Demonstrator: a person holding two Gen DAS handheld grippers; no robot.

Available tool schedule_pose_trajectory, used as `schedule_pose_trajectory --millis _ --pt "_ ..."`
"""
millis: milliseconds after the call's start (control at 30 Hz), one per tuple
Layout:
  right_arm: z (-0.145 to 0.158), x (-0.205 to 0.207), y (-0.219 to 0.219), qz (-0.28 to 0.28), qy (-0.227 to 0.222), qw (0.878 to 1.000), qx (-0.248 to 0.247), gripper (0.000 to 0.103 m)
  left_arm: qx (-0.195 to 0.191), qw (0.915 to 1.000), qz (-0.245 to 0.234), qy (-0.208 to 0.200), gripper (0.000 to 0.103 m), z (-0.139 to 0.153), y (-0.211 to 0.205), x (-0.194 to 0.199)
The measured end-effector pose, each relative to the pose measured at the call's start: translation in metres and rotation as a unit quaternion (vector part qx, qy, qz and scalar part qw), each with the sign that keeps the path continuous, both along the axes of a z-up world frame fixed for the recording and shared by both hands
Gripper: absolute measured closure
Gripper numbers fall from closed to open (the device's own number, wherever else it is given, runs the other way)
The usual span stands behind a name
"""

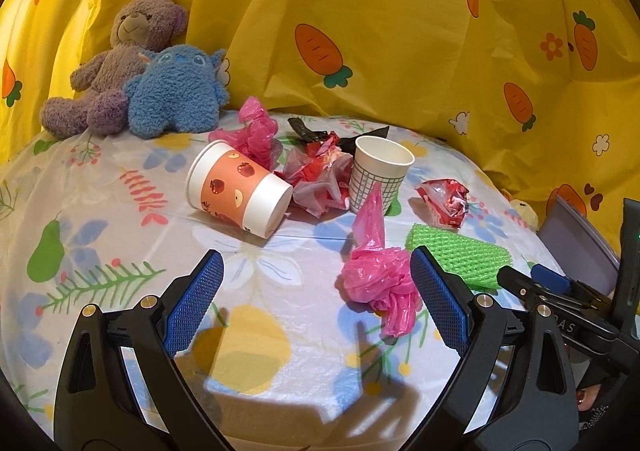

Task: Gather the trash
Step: 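Grasp the pink plastic bag with the left tool while the right tool grasps the green foam net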

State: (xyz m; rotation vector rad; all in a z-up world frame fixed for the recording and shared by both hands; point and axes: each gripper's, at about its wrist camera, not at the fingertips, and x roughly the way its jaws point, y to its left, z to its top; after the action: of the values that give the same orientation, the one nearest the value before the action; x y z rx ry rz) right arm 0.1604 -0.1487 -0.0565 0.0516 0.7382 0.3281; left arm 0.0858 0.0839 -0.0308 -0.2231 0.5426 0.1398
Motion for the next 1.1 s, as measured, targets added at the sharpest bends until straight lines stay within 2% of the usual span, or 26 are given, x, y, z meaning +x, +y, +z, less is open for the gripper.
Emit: schedule_pose_trajectory --millis 100,267,367,433,567,633,767,833,867,1100 --pt "-0.004 0.011 0.002 0.005 0.028 0.999 0.016 0.04 0.002 1.0 -0.007 0.003 0.01 -0.001 -0.003 0.003" --pt "-0.008 0.019 0.004 0.024 0.054 0.997 0.044 0.068 0.003 0.9995 -0.029 0.01 0.01 -0.004 -0.013 0.011" --pt "-0.008 0.015 0.005 0.038 0.055 0.996 0.052 0.084 0.001 0.9991 -0.038 0.019 0.01 -0.007 -0.02 0.018" --pt "-0.007 0.011 0.004 0.044 0.05 0.996 0.056 0.089 0.0 0.9986 -0.045 0.026 0.01 -0.01 -0.024 0.023" --pt "-0.001 -0.004 -0.004 0.043 0.029 0.997 0.066 0.092 -0.001 0.9973 -0.056 0.047 0.016 -0.017 -0.03 0.036" --pt "0.003 -0.012 -0.009 0.038 0.016 0.997 0.068 0.093 -0.012 0.9954 -0.067 0.067 0.026 -0.021 -0.031 0.045" --pt "0.011 -0.027 -0.02 0.028 -0.013 0.998 0.061 0.094 -0.024 0.9916 -0.085 0.094 0.038 -0.027 -0.034 0.057" --pt "0.013 -0.032 -0.026 0.022 -0.022 0.998 0.059 0.094 -0.03 0.9896 -0.092 0.106 0.05 -0.03 -0.035 0.061" --pt "0.014 -0.035 -0.029 0.02 -0.026 0.998 0.059 0.095 -0.034 0.9888 -0.095 0.11 0.053 -0.032 -0.034 0.062" --pt "0.022 -0.056 -0.046 0.013 -0.048 0.997 0.065 0.095 -0.056 0.9902 -0.099 0.08 0.062 -0.028 -0.029 0.049"
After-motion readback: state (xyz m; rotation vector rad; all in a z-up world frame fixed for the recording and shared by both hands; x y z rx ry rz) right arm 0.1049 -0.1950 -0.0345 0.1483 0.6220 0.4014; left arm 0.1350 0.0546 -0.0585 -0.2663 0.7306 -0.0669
